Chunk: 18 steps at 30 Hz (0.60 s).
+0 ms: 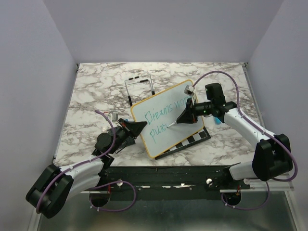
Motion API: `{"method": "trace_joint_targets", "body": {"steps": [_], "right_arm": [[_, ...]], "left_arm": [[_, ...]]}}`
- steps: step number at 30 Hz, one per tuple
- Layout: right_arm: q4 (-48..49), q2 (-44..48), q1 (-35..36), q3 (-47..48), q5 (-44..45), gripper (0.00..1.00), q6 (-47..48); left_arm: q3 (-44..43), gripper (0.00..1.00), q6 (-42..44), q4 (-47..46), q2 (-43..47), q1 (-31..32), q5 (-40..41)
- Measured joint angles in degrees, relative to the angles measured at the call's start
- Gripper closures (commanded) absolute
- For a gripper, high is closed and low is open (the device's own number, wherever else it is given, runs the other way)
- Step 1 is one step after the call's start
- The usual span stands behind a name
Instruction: Write a sentence on the whiteboard
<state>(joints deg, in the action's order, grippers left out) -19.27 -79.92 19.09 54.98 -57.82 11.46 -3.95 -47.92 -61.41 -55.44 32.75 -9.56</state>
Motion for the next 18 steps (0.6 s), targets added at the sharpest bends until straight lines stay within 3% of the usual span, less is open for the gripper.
{"method": "trace_joint_targets", "body": {"steps": [18], "right_arm": [[-0.7,1.3,-0.8,0.0,1.9,0.99,0.5]], "left_arm": [[0.0,1.00,0.0,0.0,0.0,0.0,0.0]]}}
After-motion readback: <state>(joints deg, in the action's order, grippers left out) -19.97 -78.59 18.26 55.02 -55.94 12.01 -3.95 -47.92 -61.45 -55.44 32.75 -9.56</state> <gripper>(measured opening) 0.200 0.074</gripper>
